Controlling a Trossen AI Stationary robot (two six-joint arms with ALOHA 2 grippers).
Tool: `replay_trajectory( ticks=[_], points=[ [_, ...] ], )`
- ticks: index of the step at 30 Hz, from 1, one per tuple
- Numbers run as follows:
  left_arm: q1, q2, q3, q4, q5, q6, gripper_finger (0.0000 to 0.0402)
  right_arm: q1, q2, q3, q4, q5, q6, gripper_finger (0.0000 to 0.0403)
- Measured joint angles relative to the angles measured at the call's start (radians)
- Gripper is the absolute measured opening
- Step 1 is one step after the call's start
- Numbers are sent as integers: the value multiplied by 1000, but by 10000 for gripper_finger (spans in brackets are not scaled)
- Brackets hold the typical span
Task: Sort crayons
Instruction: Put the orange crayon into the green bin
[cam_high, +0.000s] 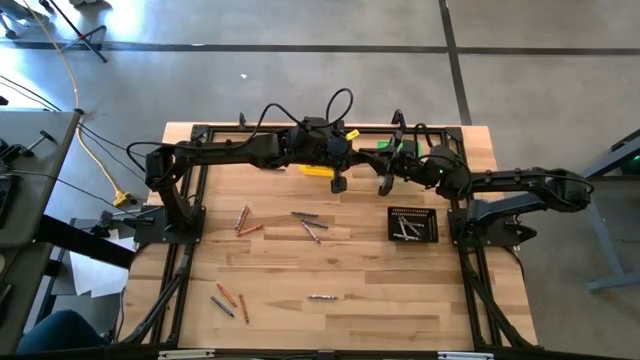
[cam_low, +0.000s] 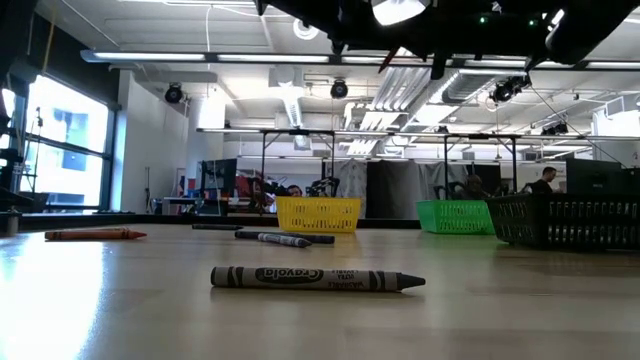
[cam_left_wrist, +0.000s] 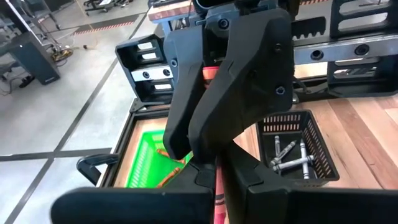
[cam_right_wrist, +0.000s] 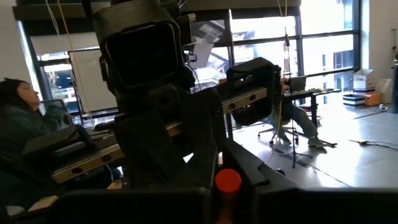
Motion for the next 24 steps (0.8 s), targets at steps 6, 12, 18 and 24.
replay_trajectory(
  ticks=[6, 12, 18, 24],
  points=[
    [0, 2, 0, -6, -10, 2, 24, -5, -2, 0, -23, 30, -20, 4],
    [-3, 1, 0, -37, -108, 28, 68, -56, -44, 0, -165, 198, -75, 3],
    [-2, 1, 0, -151, -155, -6, 91, -165, -145, 0, -590, 445, -54, 2],
    [-2, 1, 0, -203, -154, -43, 86, -257, -128, -26, -811, 441, 57, 2]
  ],
)
